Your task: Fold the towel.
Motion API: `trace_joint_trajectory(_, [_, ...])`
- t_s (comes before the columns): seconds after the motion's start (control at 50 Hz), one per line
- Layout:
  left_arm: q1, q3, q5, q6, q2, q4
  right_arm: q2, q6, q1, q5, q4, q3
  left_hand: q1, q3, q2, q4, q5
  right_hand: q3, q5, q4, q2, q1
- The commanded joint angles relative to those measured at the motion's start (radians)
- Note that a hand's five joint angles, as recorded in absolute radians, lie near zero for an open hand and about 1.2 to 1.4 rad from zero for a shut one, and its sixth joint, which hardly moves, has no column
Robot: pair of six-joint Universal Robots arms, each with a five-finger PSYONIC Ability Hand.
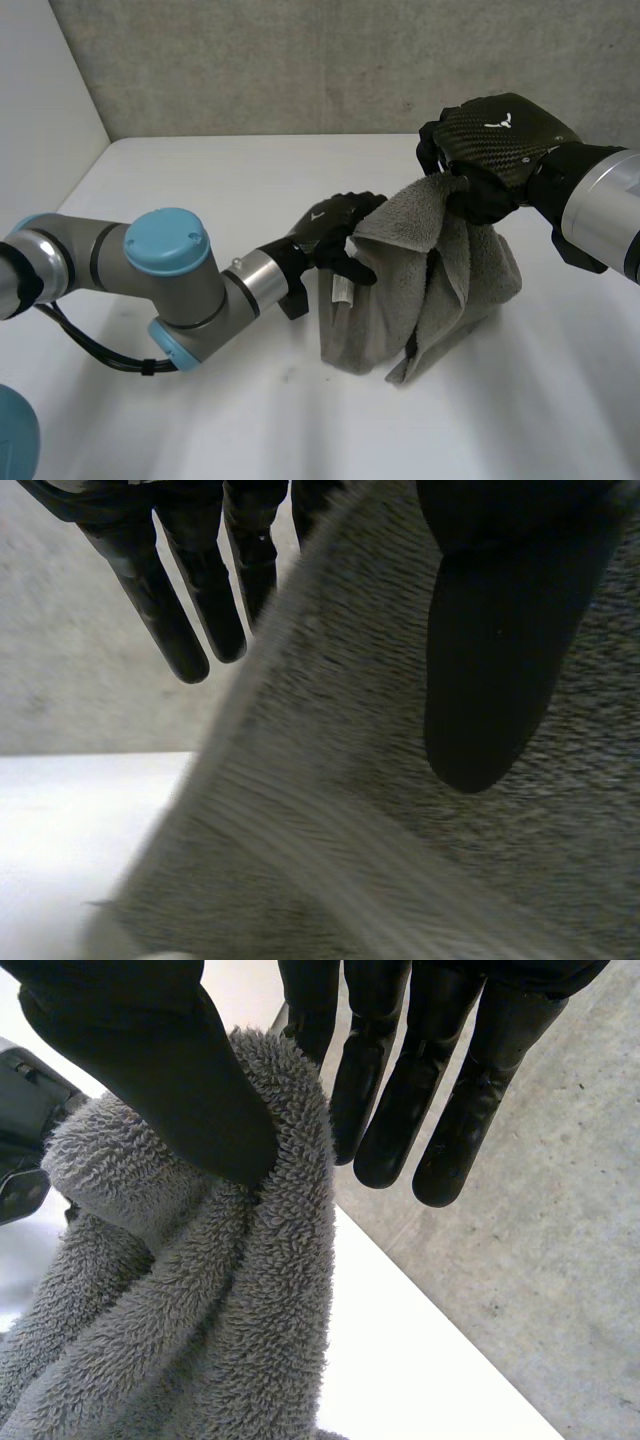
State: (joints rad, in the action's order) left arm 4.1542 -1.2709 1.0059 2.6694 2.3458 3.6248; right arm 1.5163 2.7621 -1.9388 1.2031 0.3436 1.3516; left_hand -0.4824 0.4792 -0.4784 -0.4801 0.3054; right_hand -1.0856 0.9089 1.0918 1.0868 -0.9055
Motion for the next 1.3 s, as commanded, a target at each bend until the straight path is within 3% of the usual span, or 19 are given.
trace_joint_trajectory(0.02, [0.003, 0.01, -0.041, -0.088, 0.029, 0.023, -0.001, -0.001, 0.001, 0.001, -0.001, -0.003, -0.636, 0.639, -0.64, -0.638, 0.638, -0.156, 0.158, 0.15, 0.155, -0.336])
trace_joint_trajectory(0.04, [0.003, 0.01, -0.041, -0.088, 0.029, 0.023, -0.001, -0.001, 0.001, 0.001, -0.001, -0.003, -0.638, 0.641, -0.642, -0.641, 0.641, -0.156, 0.158, 0.15, 0.155, -0.336])
trace_joint_trajectory(0.08, [0.004, 0.01, 0.018, -0.088, 0.02, 0.041, -0.001, 0.001, 0.001, 0.003, 0.0, -0.003, -0.913, 0.916, -0.917, -0.915, 0.915, -0.159, 0.161, 0.153, 0.158, -0.339])
trace_joint_trajectory(0.2, [0.041, -0.013, 0.165, -0.071, -0.045, 0.043, -0.008, 0.001, 0.0, 0.003, 0.0, -0.005, -0.914, 0.917, -0.918, -0.916, 0.916, -0.165, 0.167, 0.159, 0.164, -0.345])
trace_joint_trajectory(0.24, [0.069, -0.053, 0.229, 0.005, -0.158, 0.032, -0.025, 0.001, 0.001, 0.003, 0.0, -0.015, -0.914, 0.917, -0.918, -0.916, 0.916, -0.165, 0.167, 0.159, 0.164, -0.345])
trace_joint_trajectory(0.26, [0.069, -0.053, 0.229, 0.006, -0.158, 0.032, -0.025, 0.001, 0.001, 0.003, 0.0, -0.016, -0.914, 0.917, -0.918, -0.916, 0.916, -0.165, 0.167, 0.159, 0.164, -0.345])
trace_joint_trajectory(0.38, [0.078, -0.186, 0.26, 0.274, -0.411, 0.012, -0.113, 0.011, -0.002, -0.028, 0.005, -0.097, -0.914, 0.917, -0.918, -0.916, 0.916, -0.168, 0.17, 0.162, 0.167, -0.348])
trace_joint_trajectory(0.46, [0.07, -0.293, 0.26, 0.426, -0.58, -0.079, -0.223, 0.037, -0.009, -0.074, 0.015, -0.192, -0.914, 0.917, -0.918, -0.916, 0.916, -0.168, 0.17, 0.162, 0.167, -0.348])
trace_joint_trajectory(0.58, [0.07, -0.378, 0.27, 0.518, -0.635, -0.156, -0.36, 0.096, -0.011, -0.088, 0.028, -0.278, -0.914, 0.917, -0.918, -0.916, 0.916, -0.153, 0.155, 0.147, 0.152, -0.333])
trace_joint_trajectory(0.6, [0.07, -0.396, 0.286, 0.544, -0.632, -0.17, -0.411, 0.102, -0.014, -0.085, 0.032, -0.304, -0.914, 0.917, -0.918, -0.916, 0.916, -0.089, 0.091, 0.083, 0.088, -0.269])
trace_joint_trajectory(0.62, [0.07, -0.41, 0.312, 0.572, -0.623, -0.181, -0.459, 0.103, -0.019, -0.074, 0.037, -0.328, -0.914, 0.917, -0.918, -0.916, 0.916, 0.159, -0.156, -0.165, -0.16, -0.022])
trace_joint_trajectory(0.64, [0.07, -0.41, 0.312, 0.572, -0.623, -0.181, -0.459, 0.103, -0.019, -0.074, 0.037, -0.328, -0.914, 0.917, -0.918, -0.916, 0.916, 0.161, -0.159, -0.167, -0.162, -0.019])
trace_joint_trajectory(0.68, [0.072, -0.416, 0.391, 0.627, -0.567, -0.196, -0.524, 0.103, -0.038, -0.033, 0.054, -0.365, -0.914, 0.917, -0.918, -0.916, 0.916, 0.83, -0.828, -0.836, -0.831, 0.65])
trace_joint_trajectory(0.76, [0.086, -0.407, 0.477, 0.685, -0.517, -0.21, -0.522, 0.102, -0.052, 0.059, 0.068, -0.368, -0.914, 0.917, -0.918, -0.916, 0.916, 0.911, -0.909, -0.917, -0.912, 0.731])
trace_joint_trajectory(0.84, [0.127, -0.406, 0.563, 0.75, -0.494, -0.212, -0.405, 0.114, -0.046, 0.153, 0.068, -0.263, -0.914, 0.917, -0.918, -0.916, 0.916, 0.911, -0.909, -0.917, -0.912, 0.731])
trace_joint_trajectory(0.92, [0.155, -0.41, 0.573, 0.776, -0.476, -0.212, -0.3, 0.113, -0.031, 0.167, 0.04, -0.114, -0.914, 0.917, -0.918, -0.916, 0.916, 0.911, -0.909, -0.917, -0.912, 0.731])
trace_joint_trajectory(1.06, [0.162, -0.426, 0.573, 0.779, -0.476, -0.216, -0.154, 0.12, 0.023, 0.145, -0.089, 0.258, -0.914, 0.917, -0.918, -0.916, 0.916, 0.684, -0.681, -0.69, -0.685, 0.503])
trace_joint_trajectory(1.24, [0.153, -0.441, 0.573, 0.777, -0.482, -0.216, -0.154, 0.277, -0.031, 0.136, -0.324, 0.463, -0.914, 0.917, -0.918, -0.916, 0.916, 0.587, -0.585, -0.593, -0.588, 0.407])
trace_joint_trajectory(1.3, [0.15, -0.444, 0.573, 0.777, -0.482, -0.216, -0.228, 0.343, -0.071, 0.136, -0.382, 0.469, -0.914, 0.917, -0.918, -0.916, 0.916, 0.584, -0.582, -0.59, -0.585, 0.404])
